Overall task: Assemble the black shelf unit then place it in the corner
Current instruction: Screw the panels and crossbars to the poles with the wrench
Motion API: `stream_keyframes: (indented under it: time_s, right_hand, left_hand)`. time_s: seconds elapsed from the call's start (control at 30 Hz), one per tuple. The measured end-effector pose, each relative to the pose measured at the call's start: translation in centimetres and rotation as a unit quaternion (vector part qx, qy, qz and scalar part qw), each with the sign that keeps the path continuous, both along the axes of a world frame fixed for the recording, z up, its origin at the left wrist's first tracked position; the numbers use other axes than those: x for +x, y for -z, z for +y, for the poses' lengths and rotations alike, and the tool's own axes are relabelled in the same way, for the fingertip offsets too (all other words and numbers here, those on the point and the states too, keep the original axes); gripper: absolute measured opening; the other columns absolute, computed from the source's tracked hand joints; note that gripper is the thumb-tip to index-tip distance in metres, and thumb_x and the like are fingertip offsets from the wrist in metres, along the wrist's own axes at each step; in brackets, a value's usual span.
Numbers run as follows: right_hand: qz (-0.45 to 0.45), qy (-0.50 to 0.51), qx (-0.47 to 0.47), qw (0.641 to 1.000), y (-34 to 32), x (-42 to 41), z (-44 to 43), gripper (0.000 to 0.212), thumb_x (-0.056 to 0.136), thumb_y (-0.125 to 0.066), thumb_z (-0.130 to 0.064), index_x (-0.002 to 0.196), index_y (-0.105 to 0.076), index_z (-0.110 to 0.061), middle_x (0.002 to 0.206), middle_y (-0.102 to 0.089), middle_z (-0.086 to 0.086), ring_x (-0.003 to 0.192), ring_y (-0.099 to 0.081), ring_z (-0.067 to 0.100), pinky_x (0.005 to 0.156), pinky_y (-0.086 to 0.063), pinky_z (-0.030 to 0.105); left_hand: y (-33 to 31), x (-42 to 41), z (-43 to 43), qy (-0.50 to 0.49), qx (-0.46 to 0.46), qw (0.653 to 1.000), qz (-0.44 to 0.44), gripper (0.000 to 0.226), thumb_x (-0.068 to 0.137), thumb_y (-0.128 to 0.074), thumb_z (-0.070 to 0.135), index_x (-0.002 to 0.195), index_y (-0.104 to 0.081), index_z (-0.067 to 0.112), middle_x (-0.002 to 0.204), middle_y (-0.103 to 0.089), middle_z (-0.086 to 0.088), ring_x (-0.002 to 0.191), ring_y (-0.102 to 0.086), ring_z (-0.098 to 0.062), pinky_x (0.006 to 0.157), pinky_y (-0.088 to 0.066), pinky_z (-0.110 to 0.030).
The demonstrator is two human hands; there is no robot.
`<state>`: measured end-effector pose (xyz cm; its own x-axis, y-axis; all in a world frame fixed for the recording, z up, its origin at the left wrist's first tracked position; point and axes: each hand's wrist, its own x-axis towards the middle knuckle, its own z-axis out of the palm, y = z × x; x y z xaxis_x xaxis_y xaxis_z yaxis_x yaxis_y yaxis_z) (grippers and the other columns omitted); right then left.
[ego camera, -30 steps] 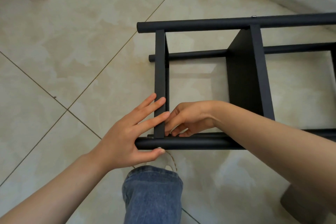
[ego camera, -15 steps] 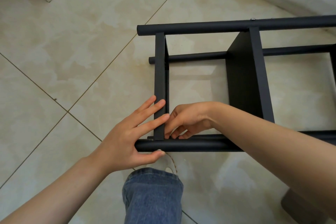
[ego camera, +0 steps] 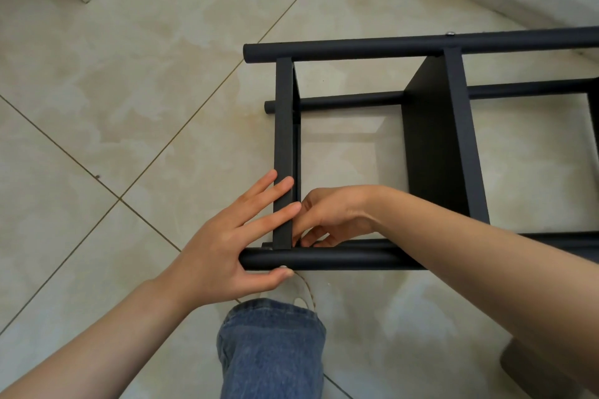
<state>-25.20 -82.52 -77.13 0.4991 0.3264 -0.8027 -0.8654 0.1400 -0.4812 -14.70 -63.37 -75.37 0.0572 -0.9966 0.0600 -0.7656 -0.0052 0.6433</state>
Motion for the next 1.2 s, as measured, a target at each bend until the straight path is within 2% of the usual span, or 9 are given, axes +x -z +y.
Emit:
stream_keyframes:
  time_s: [0.07,0.13,0.3,0.43,0.63,0.8,1.07,1.13,1.2]
  right_hand:
    - [-0.005,0.006,0.013,1.0,0.0,-0.1,-0.2,0.011,0.091,-0.065,-0.01,0.101,-0.07,-0.01,0.093,-0.066,0.005,0.079,-0.057,0.011,0.084,-0.045,0.027]
    - [-0.009,-0.006,0.02,1.0,-0.1,-0.1,-0.6,0.008,0.091,-0.065,-0.01,0.097,-0.071,-0.009,0.09,-0.068,0.003,0.08,-0.057,0.012,0.085,-0.044,0.028]
    - [-0.009,-0.029,-0.007,1.0,-0.1,0.0,-0.2,0.009,0.091,-0.066,-0.016,0.085,-0.071,-0.013,0.081,-0.067,0.0,0.077,-0.056,0.011,0.077,-0.046,0.024]
    - [-0.011,-0.008,0.027,1.0,0.0,-0.2,-0.5,0.008,0.092,-0.066,-0.016,0.09,-0.074,-0.014,0.088,-0.068,0.001,0.076,-0.056,0.01,0.08,-0.046,0.025]
    - [-0.007,-0.017,0.015,1.0,0.0,-0.3,-0.9,0.012,0.09,-0.069,-0.015,0.081,-0.076,-0.016,0.084,-0.071,-0.002,0.074,-0.055,0.009,0.077,-0.047,0.024]
    - [-0.01,0.009,0.013,1.0,0.2,-0.2,0.0,0.01,0.092,-0.064,-0.011,0.098,-0.072,-0.01,0.095,-0.067,0.006,0.081,-0.059,0.013,0.084,-0.047,0.028]
    - [0.0,-0.014,0.015,1.0,0.1,0.0,-0.2,0.015,0.09,-0.065,-0.01,0.078,-0.073,-0.013,0.076,-0.068,0.0,0.071,-0.054,0.011,0.075,-0.045,0.024]
    - [0.0,-0.014,0.018,1.0,0.2,0.0,-0.1,0.015,0.09,-0.065,-0.012,0.077,-0.074,-0.014,0.078,-0.068,0.001,0.072,-0.055,0.012,0.074,-0.046,0.024]
    - [0.002,-0.006,0.038,0.999,0.2,-0.2,-0.3,0.01,0.091,-0.065,-0.013,0.091,-0.075,-0.011,0.092,-0.069,0.005,0.084,-0.058,0.016,0.082,-0.049,0.028]
  left_hand:
    - [0.0,0.0,0.0,0.001,-0.002,1.0,0.002,0.07,0.088,-0.073,0.044,0.147,-0.05,0.013,0.163,-0.034,-0.008,0.155,-0.022,-0.027,0.123,-0.027,-0.032]
    - [0.0,-0.1,0.0,0.001,-0.001,1.0,0.003,0.07,0.088,-0.073,0.043,0.147,-0.05,0.013,0.163,-0.034,-0.007,0.155,-0.022,-0.027,0.123,-0.027,-0.032]
    - [0.2,0.0,0.1,0.0,-0.001,1.0,0.001,0.072,0.088,-0.073,0.043,0.148,-0.048,0.014,0.164,-0.033,-0.006,0.155,-0.022,-0.028,0.123,-0.028,-0.033]
    - [0.2,0.1,0.1,0.001,-0.002,1.0,0.002,0.072,0.088,-0.073,0.044,0.148,-0.048,0.014,0.164,-0.033,-0.006,0.155,-0.022,-0.027,0.123,-0.028,-0.033]
    - [0.2,0.0,0.1,0.001,-0.002,1.0,0.002,0.072,0.088,-0.072,0.045,0.148,-0.049,0.013,0.164,-0.033,-0.006,0.155,-0.022,-0.027,0.123,-0.028,-0.033]
    - [0.1,0.0,0.0,0.001,0.0,1.0,0.0,0.071,0.088,-0.072,0.045,0.148,-0.049,0.013,0.163,-0.033,-0.007,0.155,-0.022,-0.027,0.123,-0.027,-0.03]
    - [-0.2,0.1,0.1,0.001,0.003,1.0,0.002,0.072,0.088,-0.073,0.044,0.147,-0.049,0.012,0.163,-0.033,-0.008,0.155,-0.021,-0.027,0.123,-0.026,-0.031]
    - [-0.2,0.1,0.1,0.003,0.004,1.0,0.0,0.071,0.088,-0.072,0.045,0.147,-0.049,0.013,0.163,-0.033,-0.008,0.155,-0.021,-0.027,0.123,-0.026,-0.03]
    - [-0.2,0.2,0.0,0.002,0.004,1.0,0.0,0.071,0.088,-0.072,0.046,0.147,-0.049,0.012,0.163,-0.034,-0.008,0.155,-0.022,-0.027,0.123,-0.026,-0.03]
